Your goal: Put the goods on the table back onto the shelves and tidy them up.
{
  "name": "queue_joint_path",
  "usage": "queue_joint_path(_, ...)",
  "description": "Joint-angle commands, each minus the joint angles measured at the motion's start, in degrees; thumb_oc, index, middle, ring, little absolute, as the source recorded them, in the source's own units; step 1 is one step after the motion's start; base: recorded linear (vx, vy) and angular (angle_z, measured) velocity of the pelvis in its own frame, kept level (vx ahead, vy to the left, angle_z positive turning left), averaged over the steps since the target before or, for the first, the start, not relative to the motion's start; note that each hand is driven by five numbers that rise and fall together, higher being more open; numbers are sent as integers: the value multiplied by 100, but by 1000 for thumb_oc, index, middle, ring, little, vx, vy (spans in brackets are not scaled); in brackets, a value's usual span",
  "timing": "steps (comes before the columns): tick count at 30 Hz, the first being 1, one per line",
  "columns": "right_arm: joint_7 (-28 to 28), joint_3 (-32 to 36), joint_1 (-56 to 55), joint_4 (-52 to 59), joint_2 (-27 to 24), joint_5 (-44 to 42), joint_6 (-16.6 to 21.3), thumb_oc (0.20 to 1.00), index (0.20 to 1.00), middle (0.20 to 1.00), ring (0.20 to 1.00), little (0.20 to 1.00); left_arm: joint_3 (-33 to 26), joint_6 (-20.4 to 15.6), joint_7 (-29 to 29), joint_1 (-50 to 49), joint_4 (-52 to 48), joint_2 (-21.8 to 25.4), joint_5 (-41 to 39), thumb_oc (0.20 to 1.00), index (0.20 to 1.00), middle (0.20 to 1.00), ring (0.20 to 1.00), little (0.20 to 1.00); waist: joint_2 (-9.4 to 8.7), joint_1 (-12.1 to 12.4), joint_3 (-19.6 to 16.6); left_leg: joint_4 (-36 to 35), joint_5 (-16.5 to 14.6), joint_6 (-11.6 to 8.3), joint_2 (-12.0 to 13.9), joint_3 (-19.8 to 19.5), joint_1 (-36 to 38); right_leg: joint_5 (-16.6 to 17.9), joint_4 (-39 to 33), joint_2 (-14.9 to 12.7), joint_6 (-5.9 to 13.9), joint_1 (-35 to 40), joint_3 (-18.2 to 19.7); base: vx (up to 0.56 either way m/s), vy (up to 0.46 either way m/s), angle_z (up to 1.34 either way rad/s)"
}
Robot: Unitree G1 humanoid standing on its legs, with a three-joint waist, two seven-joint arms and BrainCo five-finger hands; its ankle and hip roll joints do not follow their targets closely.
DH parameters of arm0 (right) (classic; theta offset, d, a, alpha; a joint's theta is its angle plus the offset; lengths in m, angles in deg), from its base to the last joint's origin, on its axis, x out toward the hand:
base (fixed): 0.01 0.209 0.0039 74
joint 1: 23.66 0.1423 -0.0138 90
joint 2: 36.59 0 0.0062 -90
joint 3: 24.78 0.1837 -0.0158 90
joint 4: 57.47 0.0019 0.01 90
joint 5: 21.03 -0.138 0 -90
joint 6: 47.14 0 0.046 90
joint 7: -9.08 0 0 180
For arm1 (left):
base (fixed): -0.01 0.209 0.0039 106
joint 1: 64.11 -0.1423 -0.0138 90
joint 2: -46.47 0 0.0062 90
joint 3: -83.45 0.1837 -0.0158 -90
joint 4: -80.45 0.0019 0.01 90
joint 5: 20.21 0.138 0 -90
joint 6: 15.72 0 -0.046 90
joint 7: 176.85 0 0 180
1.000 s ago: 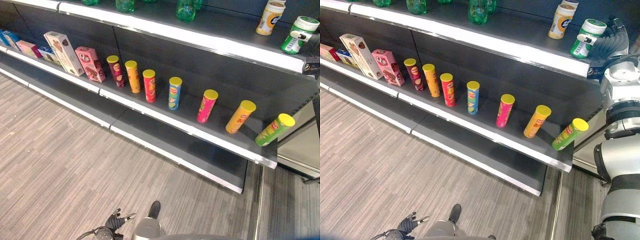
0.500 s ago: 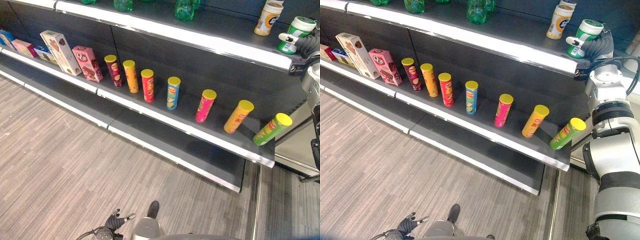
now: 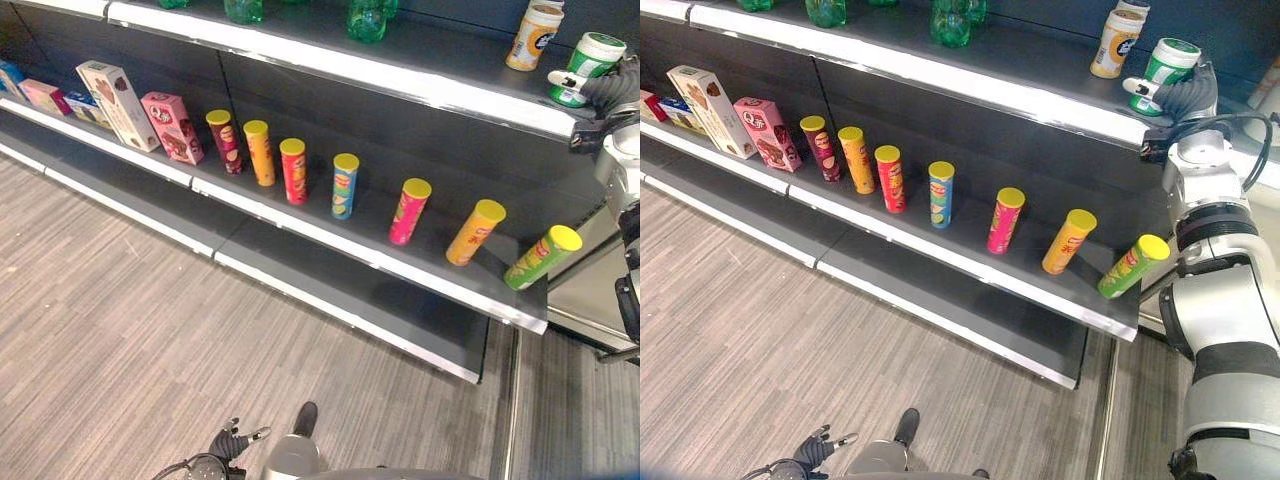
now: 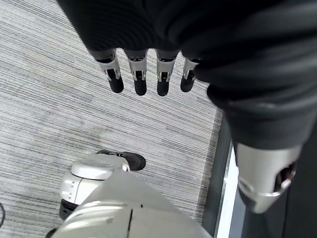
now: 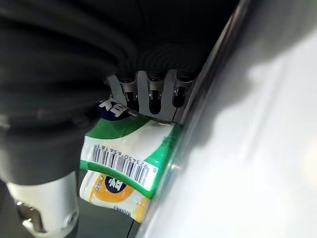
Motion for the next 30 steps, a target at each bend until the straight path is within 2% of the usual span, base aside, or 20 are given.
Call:
queue_joint_path(1, 45, -197, 138, 122, 39, 47, 69, 1000, 1000, 1000, 1000, 1000, 107, -81, -70, 328, 186, 139, -179, 1000, 1000, 1000, 1000, 1000, -137, 193, 3, 26, -933, -326, 197, 847, 714, -114, 316, -318, 716, -429, 118, -10, 51, -1)
queue_joint_path(30, 120, -432, 482, -217, 202, 436, -38, 1000, 1000, 1000, 1000, 1000, 30, -100, -149, 334, 246, 158, -295, 1000, 1000, 1000, 1000, 1000, -166, 373, 54, 33, -920, -232, 52, 835, 603, 4, 259, -460, 812, -544, 148, -1, 13, 0)
